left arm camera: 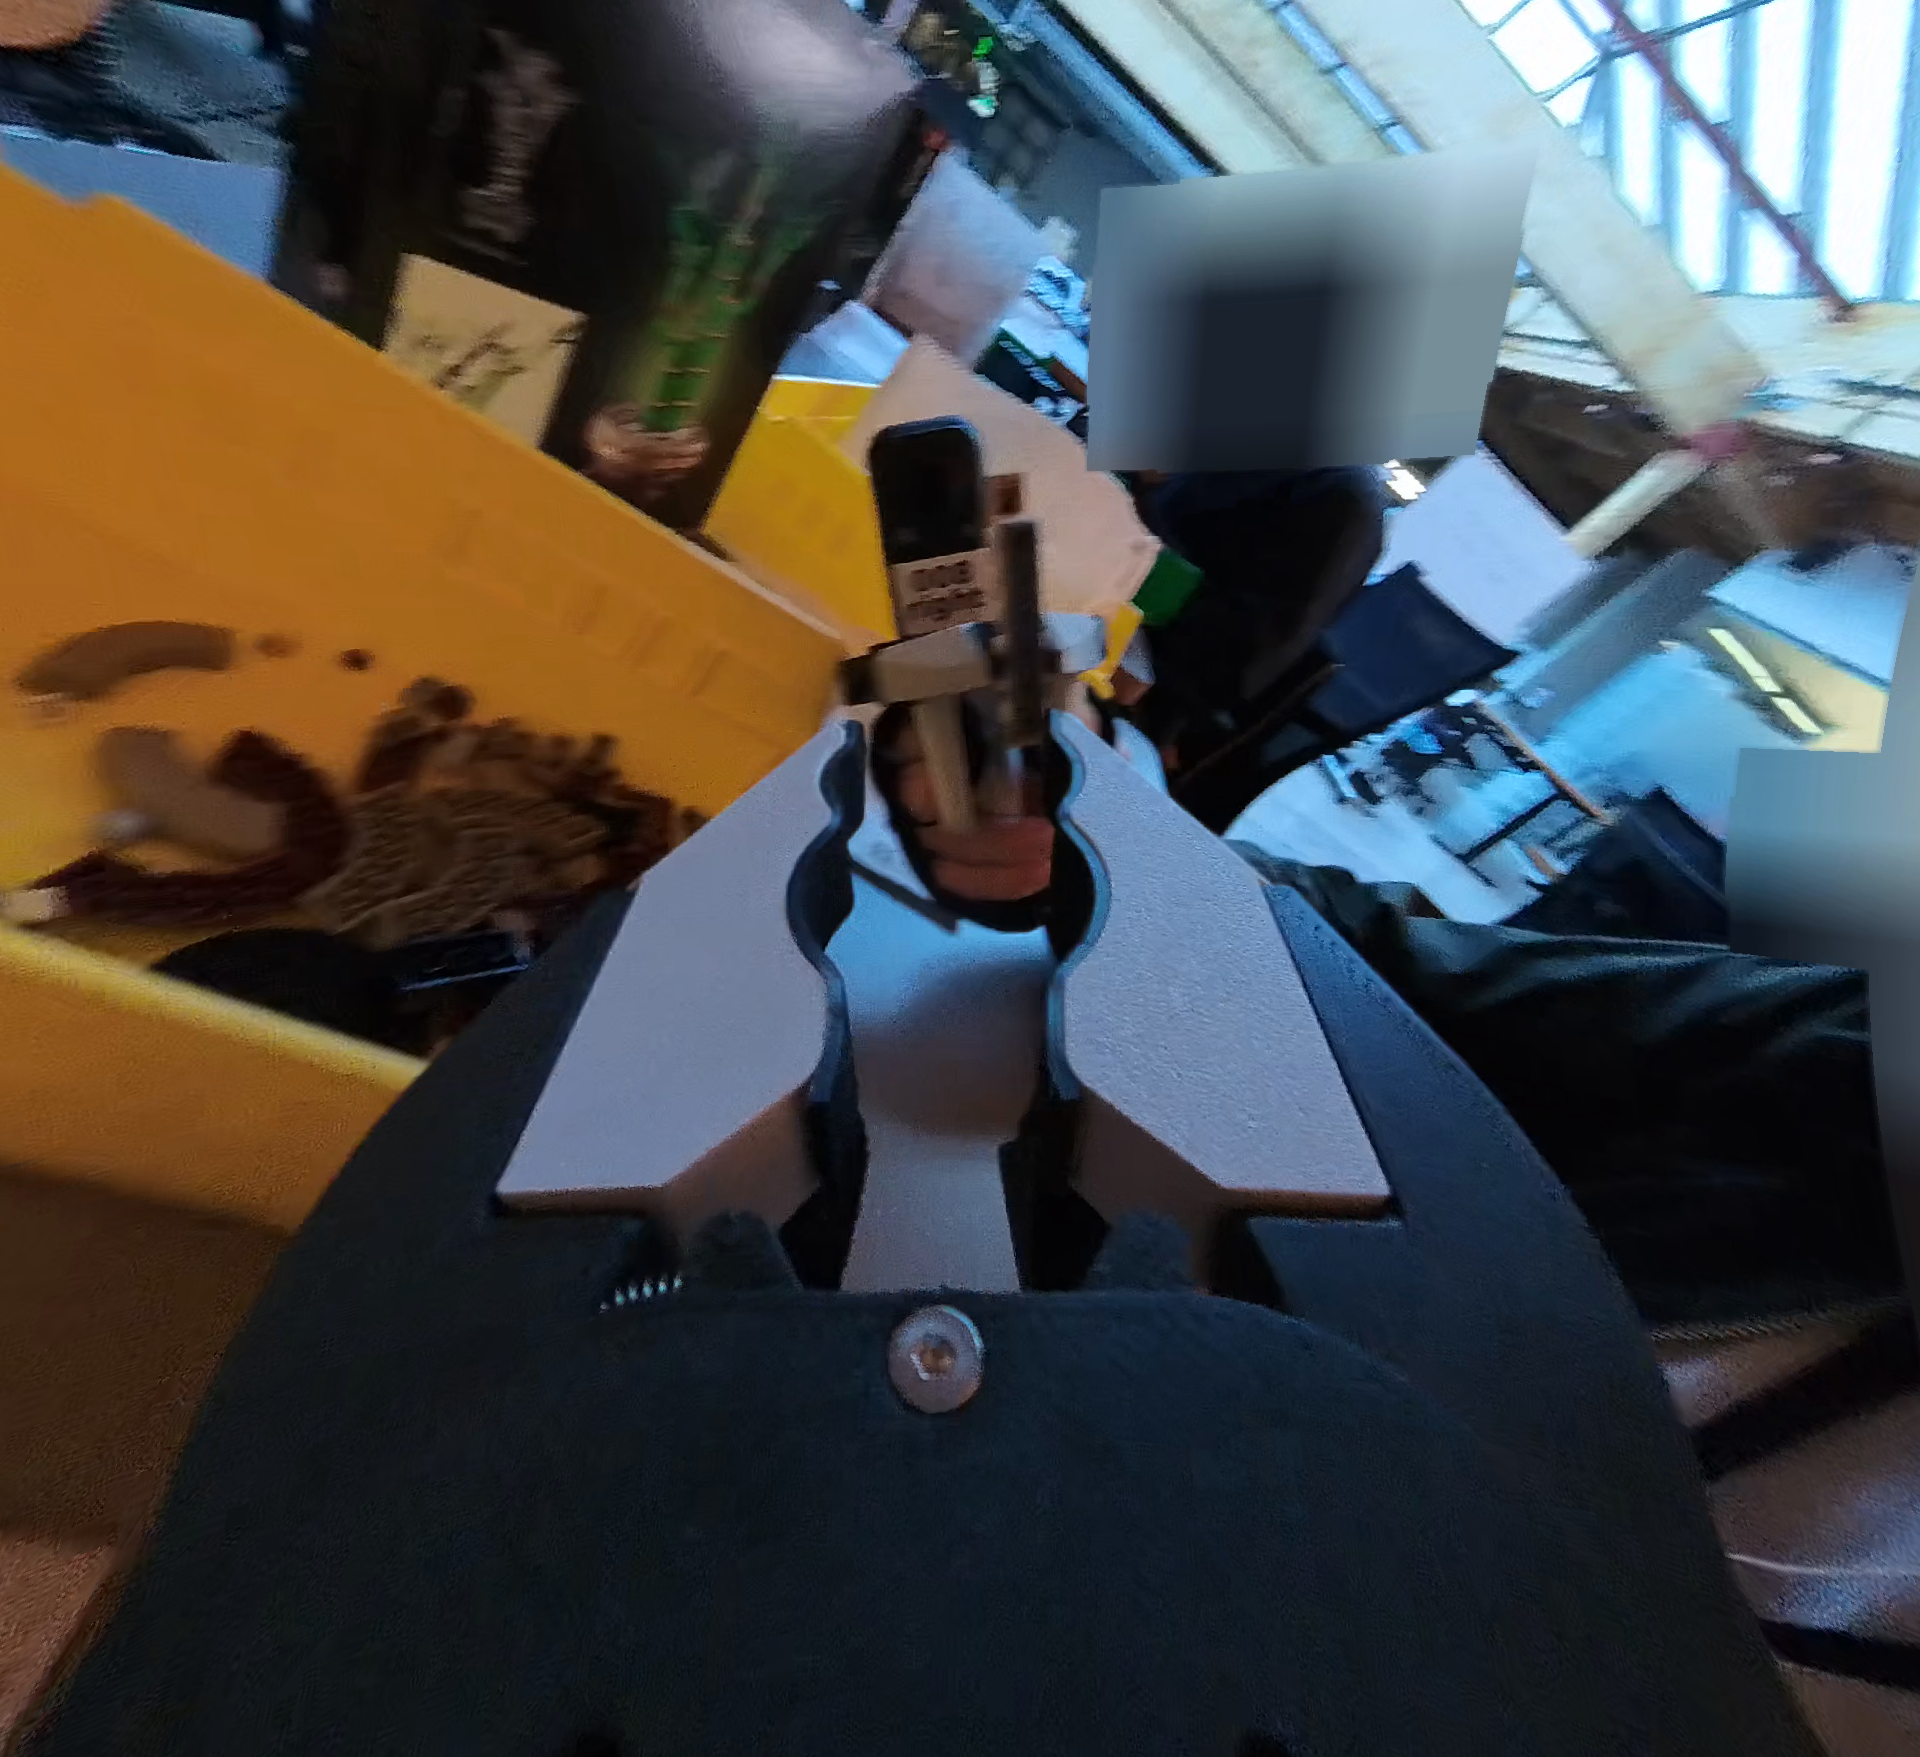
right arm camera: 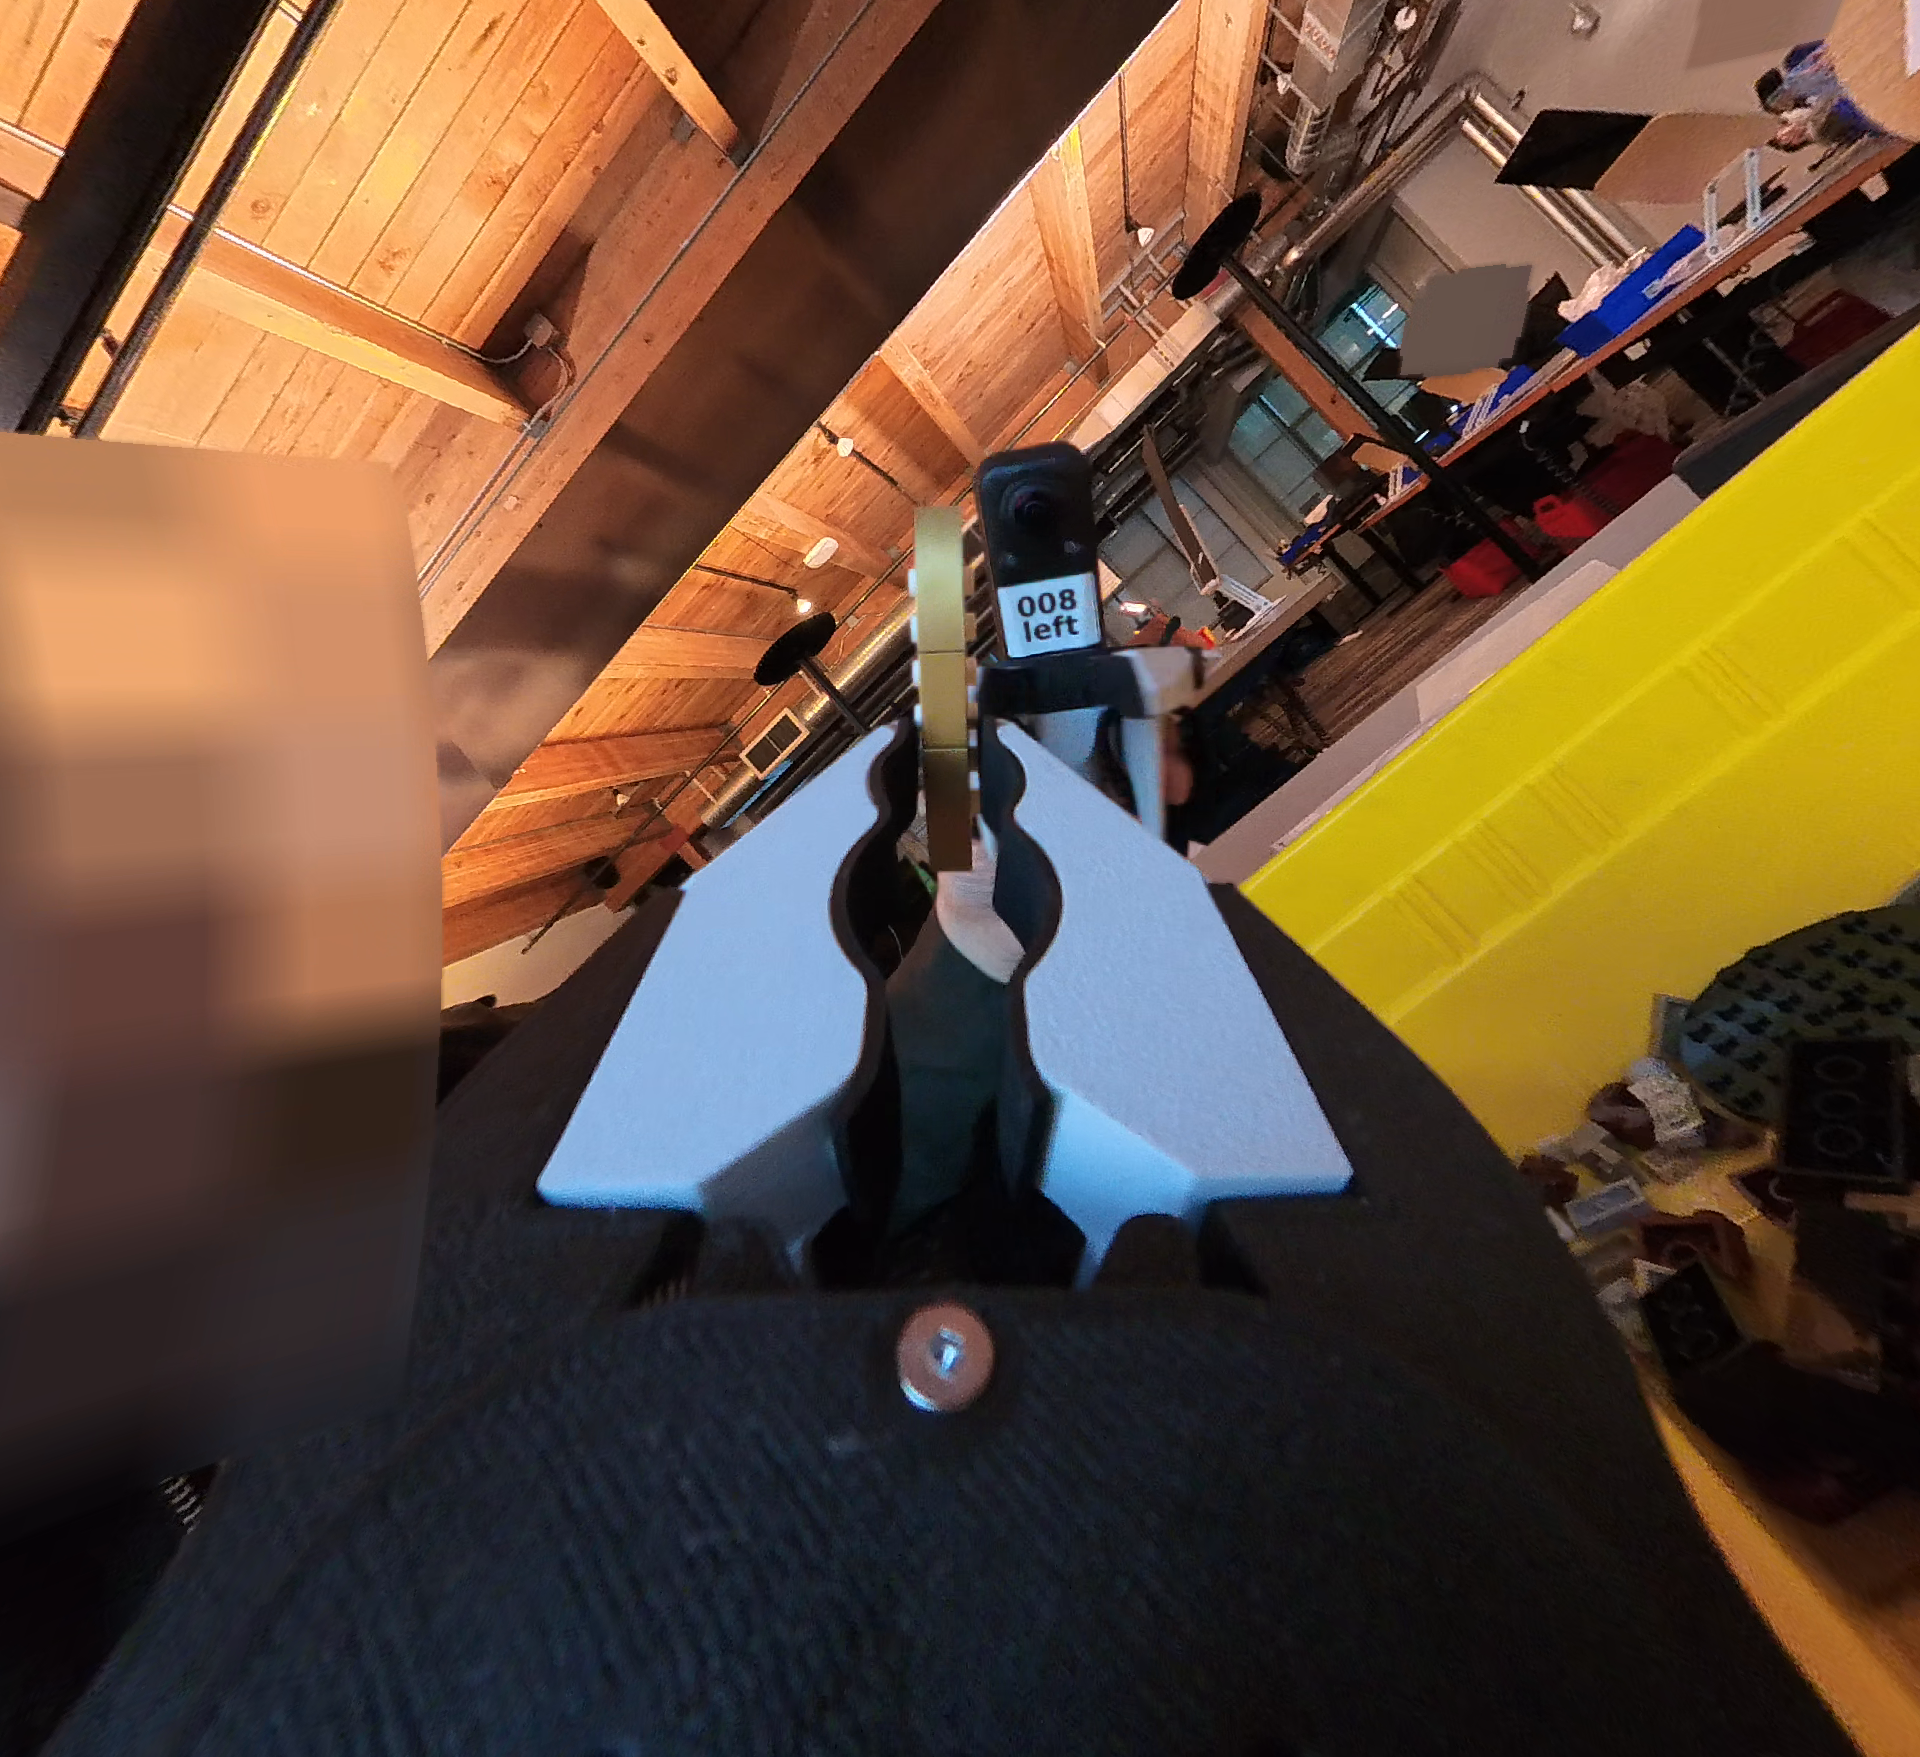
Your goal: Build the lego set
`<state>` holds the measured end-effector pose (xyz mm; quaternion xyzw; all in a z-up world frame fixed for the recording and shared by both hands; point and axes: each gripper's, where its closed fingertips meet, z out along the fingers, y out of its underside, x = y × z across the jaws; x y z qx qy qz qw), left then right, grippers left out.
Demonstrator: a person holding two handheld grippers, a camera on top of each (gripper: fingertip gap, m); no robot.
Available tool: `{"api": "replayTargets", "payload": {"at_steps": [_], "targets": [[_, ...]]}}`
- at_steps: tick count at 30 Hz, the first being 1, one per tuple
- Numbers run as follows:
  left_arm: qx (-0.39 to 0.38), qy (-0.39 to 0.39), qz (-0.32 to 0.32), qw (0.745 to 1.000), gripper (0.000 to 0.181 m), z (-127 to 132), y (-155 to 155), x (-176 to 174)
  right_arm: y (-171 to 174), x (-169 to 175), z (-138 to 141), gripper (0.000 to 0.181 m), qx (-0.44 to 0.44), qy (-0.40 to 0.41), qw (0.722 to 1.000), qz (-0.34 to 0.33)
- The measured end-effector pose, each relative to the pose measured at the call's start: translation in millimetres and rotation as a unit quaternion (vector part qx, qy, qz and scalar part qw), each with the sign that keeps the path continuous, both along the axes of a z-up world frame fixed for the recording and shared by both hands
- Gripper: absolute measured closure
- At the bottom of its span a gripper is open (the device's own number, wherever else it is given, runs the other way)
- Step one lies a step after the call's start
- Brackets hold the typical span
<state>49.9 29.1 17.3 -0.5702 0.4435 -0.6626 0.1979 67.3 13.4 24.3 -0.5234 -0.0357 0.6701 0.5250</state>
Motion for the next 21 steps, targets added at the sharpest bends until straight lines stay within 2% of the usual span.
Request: {"api": "replayTargets", "payload": {"at_steps": [5,13,17,21], "targets": [[0.026,0.003,-0.014,1.000,0.158,-1.9,-18.4,5.5,0.1,-13.5,-5.4,0.173,-0.003,-0.020,1.000,0.008],[0.014,-0.014,-0.022,1.000,0.175,1.8,-19.7,4.0,-0.6,-26.6,-13.2,0.173,0.005,-0.079,0.997,0.004],[0.028,-0.020,-0.037,0.999,0.175,4.4,-23.9,0.6,-3.5,-29.0,-11.6,0.173,0.002,-0.069,0.997,0.024],[0.006,-0.044,-0.066,0.997,0.175,14.1,-31.6,-3.7,-11.7,-33.2,-1.0,0.172,0.004,-0.031,0.998,0.059]]}}
